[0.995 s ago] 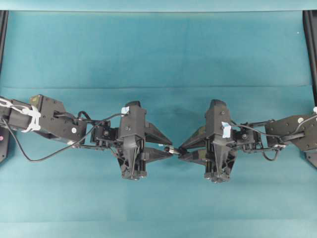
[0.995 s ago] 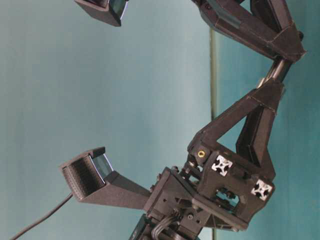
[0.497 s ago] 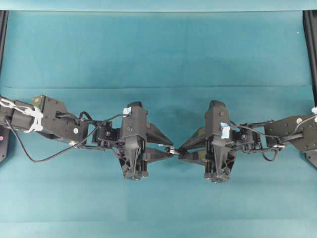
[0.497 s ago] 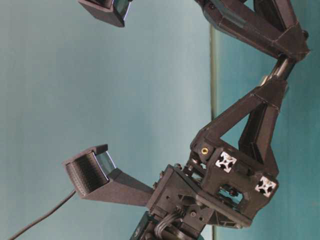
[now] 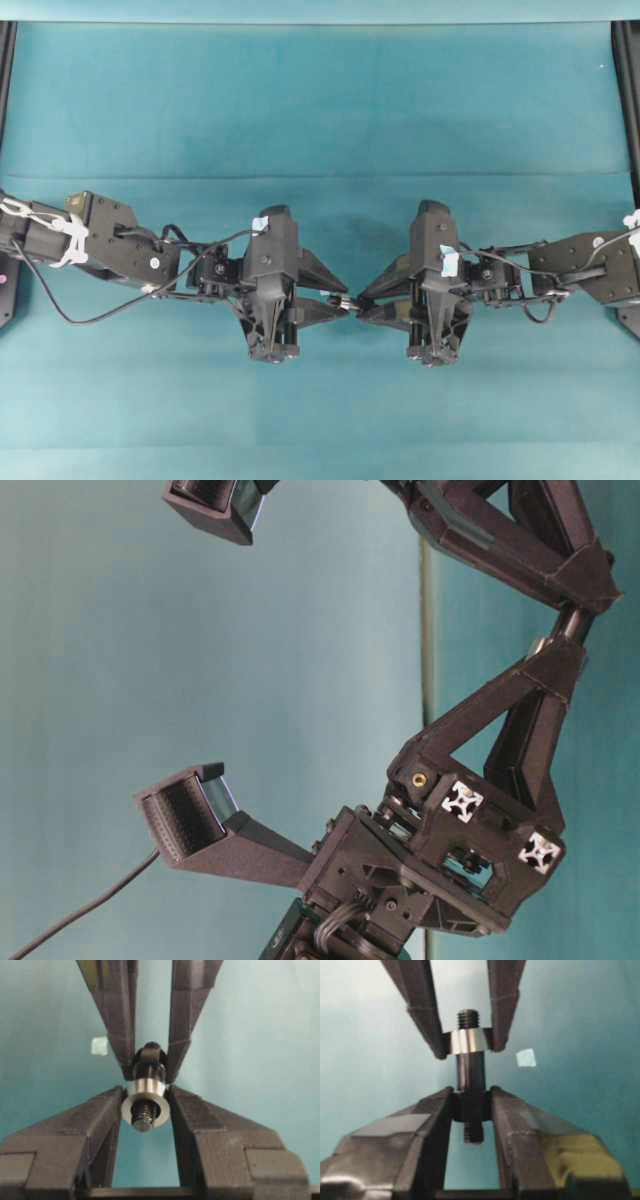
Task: Insert the washer onto the shaft with both hands.
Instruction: 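Push the washer with the left gripper onto the shaft's threaded end, then open the left gripper and pull it away from the shaft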
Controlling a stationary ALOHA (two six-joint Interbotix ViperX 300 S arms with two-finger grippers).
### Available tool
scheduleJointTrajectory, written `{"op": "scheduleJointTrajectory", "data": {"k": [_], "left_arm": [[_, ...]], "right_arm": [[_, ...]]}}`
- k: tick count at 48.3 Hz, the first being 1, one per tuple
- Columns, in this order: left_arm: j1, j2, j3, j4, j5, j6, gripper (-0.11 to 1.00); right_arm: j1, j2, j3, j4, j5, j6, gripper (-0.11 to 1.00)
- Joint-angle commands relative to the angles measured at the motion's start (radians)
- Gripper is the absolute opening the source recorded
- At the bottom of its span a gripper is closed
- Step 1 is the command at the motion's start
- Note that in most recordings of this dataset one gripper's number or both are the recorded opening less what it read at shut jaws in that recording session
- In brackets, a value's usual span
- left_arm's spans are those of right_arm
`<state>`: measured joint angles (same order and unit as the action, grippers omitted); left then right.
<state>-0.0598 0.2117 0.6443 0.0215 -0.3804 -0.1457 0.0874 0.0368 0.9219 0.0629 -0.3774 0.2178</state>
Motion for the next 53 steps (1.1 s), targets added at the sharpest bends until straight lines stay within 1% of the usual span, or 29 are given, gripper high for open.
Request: {"op": "scheduleJointTrajectory", "data": {"k": [1,7,20,51,53], "left_arm": [[-0.003,-0.003,-0.025,0.002,-0.002,0.002,0.36],[-0.003,0.003,-0.031,0.002,-0.002,0.002,0.36],[-0.003,0.012,-0.043,0.002,-0.002,0.002,0.36],[0.011,0.012,-0.051,0.002,-0.002,0.008,0.36],[0.011,0.011,-0.051,0.002,-0.002,0.008,0.41]], "right_arm": [[-0.005,-0.009,-0.028,-0.002,-0.037,0.002,0.01],[-0.003,-0.009,-0.032,-0.002,-0.054,0.005,0.01],[-0.003,0.000,-0.052,-0.002,-0.044,0.000,0.00],[-0.003,-0.002,-0.049,-0.002,-0.041,0.000,0.00],[-0.003,0.000,-0.049,-0.003,-0.041,-0.002,0.00]]}}
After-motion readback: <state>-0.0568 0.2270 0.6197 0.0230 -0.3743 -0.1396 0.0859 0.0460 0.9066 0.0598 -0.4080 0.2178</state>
